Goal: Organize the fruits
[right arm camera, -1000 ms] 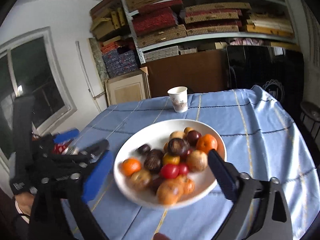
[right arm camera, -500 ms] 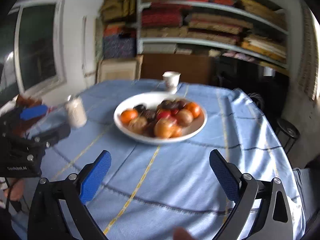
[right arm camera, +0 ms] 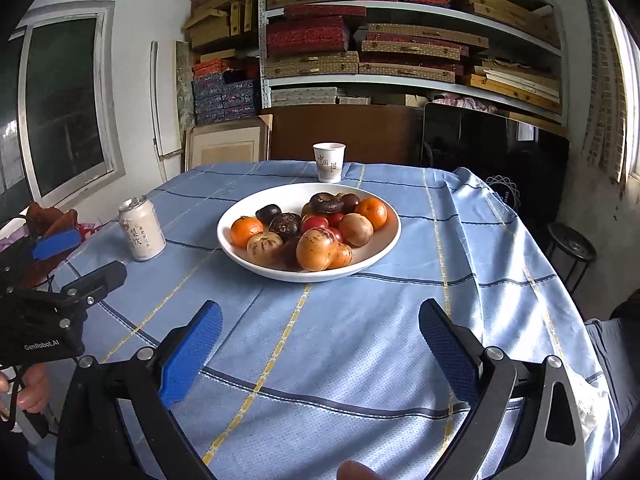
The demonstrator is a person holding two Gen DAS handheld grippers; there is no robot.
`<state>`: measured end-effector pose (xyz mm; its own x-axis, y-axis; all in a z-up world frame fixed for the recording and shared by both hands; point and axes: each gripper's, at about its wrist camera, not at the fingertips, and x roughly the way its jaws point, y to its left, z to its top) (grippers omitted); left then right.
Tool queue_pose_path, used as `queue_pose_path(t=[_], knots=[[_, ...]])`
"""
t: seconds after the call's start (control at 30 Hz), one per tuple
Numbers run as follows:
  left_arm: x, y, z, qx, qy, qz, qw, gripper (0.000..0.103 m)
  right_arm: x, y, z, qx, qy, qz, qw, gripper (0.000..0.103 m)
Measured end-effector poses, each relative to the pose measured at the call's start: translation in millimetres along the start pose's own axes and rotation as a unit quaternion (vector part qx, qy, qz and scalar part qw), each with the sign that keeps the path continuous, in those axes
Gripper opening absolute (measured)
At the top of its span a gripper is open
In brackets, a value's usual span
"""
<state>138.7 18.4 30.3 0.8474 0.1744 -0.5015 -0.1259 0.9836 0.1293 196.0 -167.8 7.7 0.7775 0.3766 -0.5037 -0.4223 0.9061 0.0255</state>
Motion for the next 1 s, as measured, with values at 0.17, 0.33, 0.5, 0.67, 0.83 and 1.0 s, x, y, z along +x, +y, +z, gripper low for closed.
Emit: queue_pose_path(t=[0.17,0.33,0.5,0.67,0.83,1.0], knots=[[0.7,-1.1,-1.4,-0.001,0.004,-0.002,1.0000,0.098,0.3,-0.2,0.3,0.000,0.001,0.001,1.000,0.099],[1.2,-0.8,-2.2,-0.001,0.004,-0.001,1.0000,0.098,0.3,0.5,0.3,0.001,0.001,0.002,1.000,0.099],[3.1,-0.2,-2.9,-0.002,0.010,-0.001,0.9999,0.098,0.3,1.0,0.1,0.000,0.002,0.002,1.000,0.099],[3.8,0.5,-2.4,-0.002,0.010,0.001,0.9999,0.098,1.0,1.8,-0.3,-0.002,0.005,0.002,1.000,0.099],[5.3,2.4,-2.8,-0.007,0.011,0.007,0.9999,0.098,1.4,2.1,-0.3,-0.002,0.005,0.001,1.000,0.099],[5.7,2.5,-4.0,-0.006,0.012,0.003,0.9999,0.098,1.3,2.1,-0.2,-0.002,0.005,0.002,1.000,0.099]])
